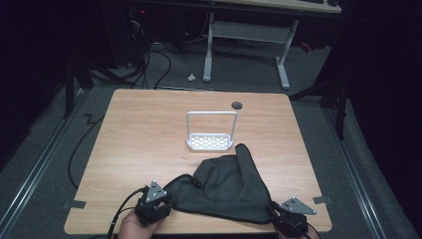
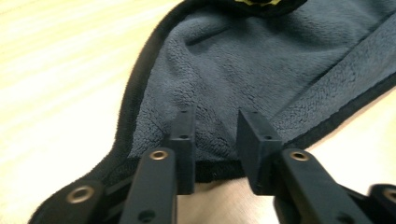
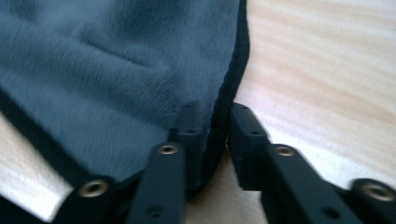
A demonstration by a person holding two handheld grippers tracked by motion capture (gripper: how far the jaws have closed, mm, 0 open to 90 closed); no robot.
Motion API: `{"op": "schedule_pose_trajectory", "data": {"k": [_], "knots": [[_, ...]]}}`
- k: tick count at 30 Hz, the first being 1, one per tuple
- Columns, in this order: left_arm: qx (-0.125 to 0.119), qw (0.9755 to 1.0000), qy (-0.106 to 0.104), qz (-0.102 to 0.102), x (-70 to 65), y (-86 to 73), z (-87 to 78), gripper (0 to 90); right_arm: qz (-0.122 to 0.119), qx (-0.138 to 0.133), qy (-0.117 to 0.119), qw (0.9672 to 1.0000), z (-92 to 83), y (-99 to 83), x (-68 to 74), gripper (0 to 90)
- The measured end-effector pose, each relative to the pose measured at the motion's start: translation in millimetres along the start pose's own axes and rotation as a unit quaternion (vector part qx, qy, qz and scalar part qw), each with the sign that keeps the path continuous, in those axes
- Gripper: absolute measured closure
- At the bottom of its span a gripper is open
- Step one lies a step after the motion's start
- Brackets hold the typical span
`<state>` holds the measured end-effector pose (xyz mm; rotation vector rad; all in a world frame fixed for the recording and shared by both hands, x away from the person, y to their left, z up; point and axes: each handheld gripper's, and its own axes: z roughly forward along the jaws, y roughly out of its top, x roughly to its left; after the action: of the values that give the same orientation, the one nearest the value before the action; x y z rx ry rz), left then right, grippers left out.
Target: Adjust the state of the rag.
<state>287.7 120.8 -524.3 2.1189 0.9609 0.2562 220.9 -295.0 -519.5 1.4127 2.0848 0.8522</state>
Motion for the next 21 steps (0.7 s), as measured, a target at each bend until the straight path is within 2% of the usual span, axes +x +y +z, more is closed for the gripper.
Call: {"op": "schedule_pose_trajectory", "data": {"k": [1, 2, 4, 6, 7, 8, 9, 10, 12, 14, 17, 20, 21], "knots": [[0.000, 1.0000, 0.000, 0.000, 0.0, 0.0, 0.0, 62.9, 0.000, 0.000, 0.000, 1.0000, 0.0, 0.0, 0.0, 69.2], [-0.018, 0.9998, 0.004, -0.001, 5.7, 6.0, -2.2, 62.3, 0.004, -0.015, -0.002, 0.9999, -2.2, 8.5, -0.6, 63.7], [-0.030, 0.9996, 0.002, -0.001, 12.4, 16.6, 1.6, 59.9, 0.000, -0.031, -0.006, 0.9995, -3.4, 18.1, -1.3, 62.0], [-0.031, 0.9995, 0.000, -0.001, 15.6, 22.8, 5.9, 57.4, -0.003, -0.039, -0.009, 0.9992, -2.7, 24.2, -1.3, 62.2], [-0.032, 0.9995, 0.001, -0.005, 21.7, 37.5, 19.1, 57.0, -0.008, -0.043, -0.005, 0.9990, 4.6, 38.7, 0.0, 63.4], [-0.032, 0.9995, 0.001, -0.005, 21.7, 37.5, 19.1, 57.0, -0.009, -0.039, 0.000, 0.9992, 11.6, 44.2, 1.2, 63.5], [-0.019, 0.9997, 0.011, 0.005, 25.3, 46.3, 32.6, 57.0, -0.009, -0.028, 0.004, 0.9996, 20.4, 48.4, 2.1, 63.6], [-0.011, 0.9997, 0.019, 0.007, 26.8, 47.3, 37.0, 57.0, -0.011, -0.016, 0.003, 0.9998, 30.0, 50.9, 2.3, 63.6], [0.009, 0.9996, 0.024, 0.009, 29.9, 44.1, 43.3, 58.3, -0.012, 0.003, -0.001, 0.9999, 44.3, 51.5, 1.7, 63.8], [0.005, 0.9994, 0.029, 0.017, 28.1, 36.4, 38.9, 59.5, -0.013, 0.016, -0.003, 0.9998, 53.0, 47.7, 0.3, 63.6], [0.003, 0.9994, 0.031, 0.015, 26.2, 23.0, 25.5, 60.5, -0.010, 0.012, -0.008, 0.9998, 49.0, 41.7, -4.1, 64.0], [0.007, 0.9991, 0.036, 0.019, 19.5, 8.9, 10.7, 60.5, -0.007, 0.014, -0.017, 0.9997, 38.5, 31.9, -11.2, 63.9], [0.009, 0.9992, 0.036, 0.014, 16.6, 4.1, 5.2, 60.5, -0.004, 0.015, -0.020, 0.9997, 33.4, 27.4, -13.4, 63.8]]}}
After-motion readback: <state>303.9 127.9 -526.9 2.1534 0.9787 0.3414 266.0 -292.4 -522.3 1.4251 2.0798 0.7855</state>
